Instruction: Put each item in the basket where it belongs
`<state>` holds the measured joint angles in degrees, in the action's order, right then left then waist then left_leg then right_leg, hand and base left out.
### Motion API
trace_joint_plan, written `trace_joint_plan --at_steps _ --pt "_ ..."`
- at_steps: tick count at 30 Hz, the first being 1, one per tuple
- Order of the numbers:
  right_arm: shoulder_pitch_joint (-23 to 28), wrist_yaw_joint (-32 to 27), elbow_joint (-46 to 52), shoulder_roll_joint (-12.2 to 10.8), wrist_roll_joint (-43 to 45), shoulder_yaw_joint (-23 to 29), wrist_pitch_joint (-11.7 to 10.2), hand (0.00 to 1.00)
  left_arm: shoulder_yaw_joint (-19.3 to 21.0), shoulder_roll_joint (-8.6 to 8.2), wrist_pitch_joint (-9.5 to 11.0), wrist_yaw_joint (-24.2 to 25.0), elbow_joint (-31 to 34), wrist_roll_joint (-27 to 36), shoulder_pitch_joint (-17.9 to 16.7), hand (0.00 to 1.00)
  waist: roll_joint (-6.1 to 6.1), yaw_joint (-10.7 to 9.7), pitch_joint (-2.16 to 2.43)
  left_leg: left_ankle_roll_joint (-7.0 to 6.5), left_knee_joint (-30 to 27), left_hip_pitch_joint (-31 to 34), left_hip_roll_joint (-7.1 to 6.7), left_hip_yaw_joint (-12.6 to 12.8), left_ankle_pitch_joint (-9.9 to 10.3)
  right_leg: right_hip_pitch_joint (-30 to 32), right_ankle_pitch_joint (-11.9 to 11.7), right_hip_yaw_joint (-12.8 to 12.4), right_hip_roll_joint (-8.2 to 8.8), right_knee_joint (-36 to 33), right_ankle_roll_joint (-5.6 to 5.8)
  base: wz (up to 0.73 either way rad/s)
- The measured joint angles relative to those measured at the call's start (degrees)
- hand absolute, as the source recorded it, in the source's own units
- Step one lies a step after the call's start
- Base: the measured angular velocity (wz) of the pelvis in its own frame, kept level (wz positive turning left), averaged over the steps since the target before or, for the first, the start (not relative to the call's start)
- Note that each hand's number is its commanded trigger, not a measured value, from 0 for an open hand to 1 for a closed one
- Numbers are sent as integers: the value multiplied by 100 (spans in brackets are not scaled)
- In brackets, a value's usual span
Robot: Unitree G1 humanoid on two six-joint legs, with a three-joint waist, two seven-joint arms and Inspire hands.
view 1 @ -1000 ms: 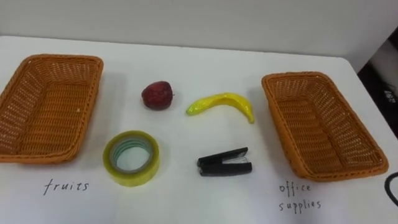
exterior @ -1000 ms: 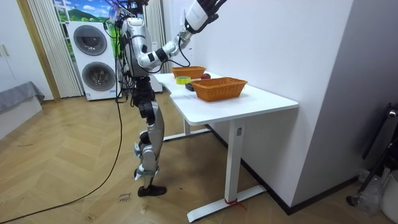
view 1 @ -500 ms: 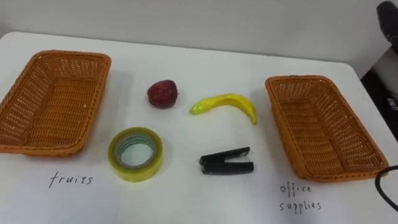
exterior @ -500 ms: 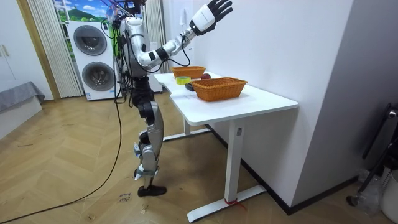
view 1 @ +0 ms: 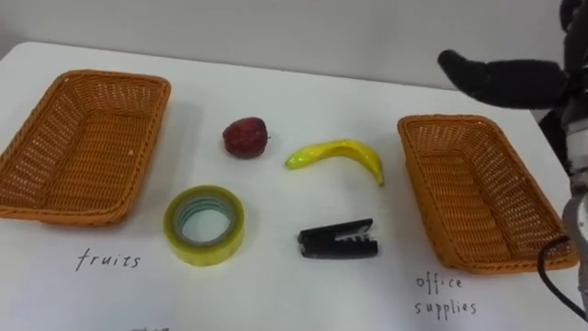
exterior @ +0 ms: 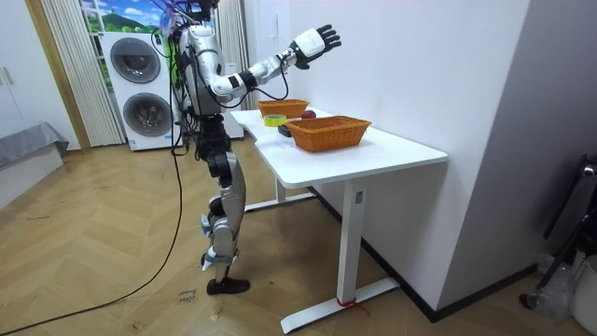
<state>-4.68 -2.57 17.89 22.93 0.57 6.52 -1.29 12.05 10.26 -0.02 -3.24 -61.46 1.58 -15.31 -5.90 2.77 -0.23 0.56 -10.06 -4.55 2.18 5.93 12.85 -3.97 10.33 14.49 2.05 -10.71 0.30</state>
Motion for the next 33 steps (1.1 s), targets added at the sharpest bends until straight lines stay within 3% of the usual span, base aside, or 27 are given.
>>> trace_joint_plan --at_steps 6,14,20,24,33 --pt "-13 696 -85 217 -10 -84 192 0 0 27 0 3 39 2 46 0 -32 84 21 0 20 0 2 -12 0 1 -2 -2 -1 -2 -3 0" --pt "-76 1384 -125 312 101 -95 400 0 -23 35 -77 195 89 -1 53 0 -33 177 16 0 -2 -1 1 -16 0 -7 -2 19 4 -1 -3 0" --pt "-113 1931 -642 401 99 -165 532 0 -44 135 -190 410 242 2 103 0 -107 252 -18 1 -54 9 -1 -62 0 -23 -3 124 23 -1 -5 4" --pt "-102 2374 -727 405 187 -349 733 0 -41 209 -257 510 435 -1 99 0 -107 258 -24 1 -52 45 3 -64 0 -14 -8 139 26 -4 -13 0" --pt "-97 3165 -828 485 876 -774 939 0 -69 296 -270 639 522 2 146 0 -179 300 19 1 -57 43 -4 -92 -1 -15 -11 129 21 1 -15 0"
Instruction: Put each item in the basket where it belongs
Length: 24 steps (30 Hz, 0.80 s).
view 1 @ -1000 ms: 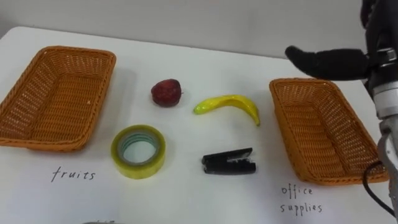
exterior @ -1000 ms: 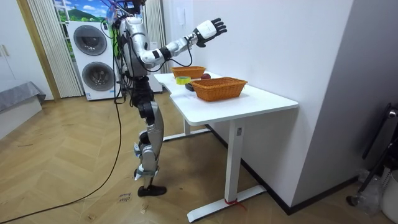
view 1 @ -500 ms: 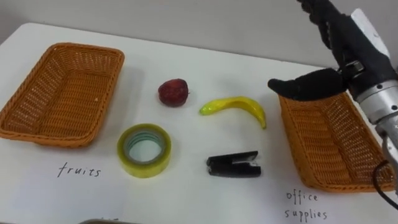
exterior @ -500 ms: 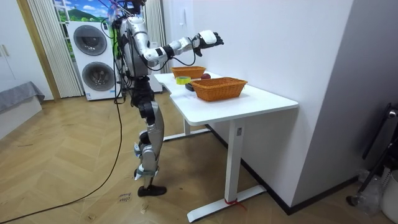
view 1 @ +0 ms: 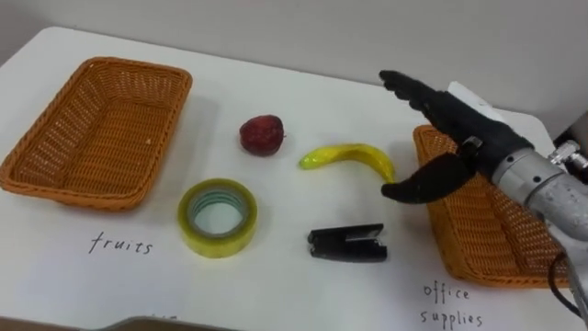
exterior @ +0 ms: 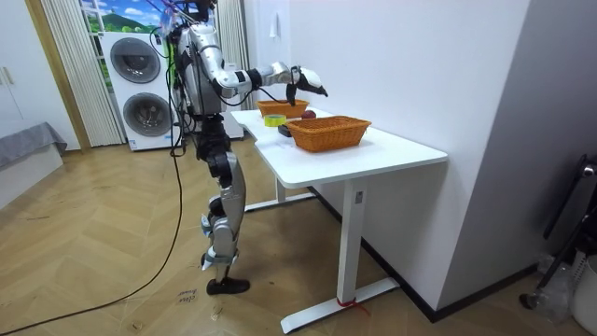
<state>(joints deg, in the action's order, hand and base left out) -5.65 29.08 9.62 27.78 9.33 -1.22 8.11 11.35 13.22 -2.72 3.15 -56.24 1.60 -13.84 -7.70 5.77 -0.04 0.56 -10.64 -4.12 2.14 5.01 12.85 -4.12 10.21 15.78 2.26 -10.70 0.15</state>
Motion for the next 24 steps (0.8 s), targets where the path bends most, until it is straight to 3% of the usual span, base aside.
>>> trace_joint_plan --at_steps 4,16,24 --pt "0 220 -21 0 62 -6 22 0 -102 91 0 16 -16 1 45 0 -32 75 -16 0 -24 38 -7 -48 0 2 0 7 6 8 0 5" --pt "8 899 -34 -1 74 -218 78 0 -364 130 -95 -8 -45 2 72 0 17 101 -50 -1 14 66 -14 -74 0 15 -2 15 4 5 -1 0" --pt "9 1290 -25 -8 230 -221 191 0 -393 133 -98 -16 -92 3 157 0 20 234 -44 -1 -7 82 -12 -78 0 38 -2 16 -3 10 -1 0"
